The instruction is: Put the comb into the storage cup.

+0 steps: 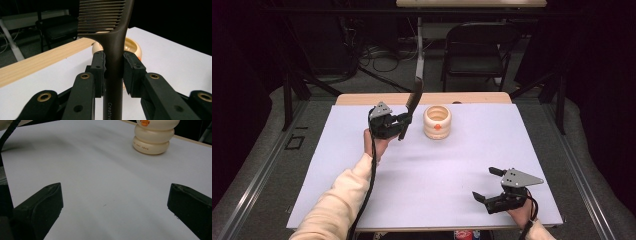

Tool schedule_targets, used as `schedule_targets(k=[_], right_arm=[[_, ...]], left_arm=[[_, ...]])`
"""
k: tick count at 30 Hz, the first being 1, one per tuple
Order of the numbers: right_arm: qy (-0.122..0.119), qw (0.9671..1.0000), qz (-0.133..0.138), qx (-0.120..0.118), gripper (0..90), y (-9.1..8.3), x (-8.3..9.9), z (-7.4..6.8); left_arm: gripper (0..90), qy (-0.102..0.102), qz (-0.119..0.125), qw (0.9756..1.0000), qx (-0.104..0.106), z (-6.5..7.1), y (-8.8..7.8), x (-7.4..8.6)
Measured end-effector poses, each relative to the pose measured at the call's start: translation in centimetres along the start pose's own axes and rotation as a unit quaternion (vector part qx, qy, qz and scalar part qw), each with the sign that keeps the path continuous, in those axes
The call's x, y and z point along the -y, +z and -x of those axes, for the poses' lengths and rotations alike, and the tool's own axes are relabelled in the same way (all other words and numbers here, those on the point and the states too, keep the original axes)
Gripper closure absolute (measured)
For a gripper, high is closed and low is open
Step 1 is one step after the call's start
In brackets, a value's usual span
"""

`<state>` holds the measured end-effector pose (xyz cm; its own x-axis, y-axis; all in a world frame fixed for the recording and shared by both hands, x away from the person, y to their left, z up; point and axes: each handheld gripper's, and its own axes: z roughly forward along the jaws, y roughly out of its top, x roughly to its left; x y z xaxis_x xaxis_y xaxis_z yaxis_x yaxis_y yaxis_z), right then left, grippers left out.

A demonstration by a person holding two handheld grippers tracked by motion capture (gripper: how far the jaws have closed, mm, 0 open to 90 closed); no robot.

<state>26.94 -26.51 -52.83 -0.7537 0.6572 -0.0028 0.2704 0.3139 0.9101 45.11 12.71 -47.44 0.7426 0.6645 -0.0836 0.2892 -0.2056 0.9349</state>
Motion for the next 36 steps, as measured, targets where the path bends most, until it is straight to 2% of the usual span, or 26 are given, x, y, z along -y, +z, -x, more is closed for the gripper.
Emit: schedule_targets(k=[23, 30, 36], right_arm=[[-0.001, 1.0, 0.0, -0.001, 0.0, 0.1, 0.0, 0.0], [-0.001, 1.0, 0.0, -0.001, 0.0, 0.1, 0.0, 0.0], [-0.002, 1.0, 0.0, -0.001, 0.0, 0.1, 0.0, 0.0]], left_arm=[[72.3, 0.003, 0.02, 0.9998, -0.001, 0.6, 1.0, -1.5], [72.3, -0.006, 0.028, 0.9996, -0.002, 0.6, 1.6, -1.6], [72.3, -0.002, 0.034, 0.9994, -0.004, 0.7, 1.9, -2.0]])
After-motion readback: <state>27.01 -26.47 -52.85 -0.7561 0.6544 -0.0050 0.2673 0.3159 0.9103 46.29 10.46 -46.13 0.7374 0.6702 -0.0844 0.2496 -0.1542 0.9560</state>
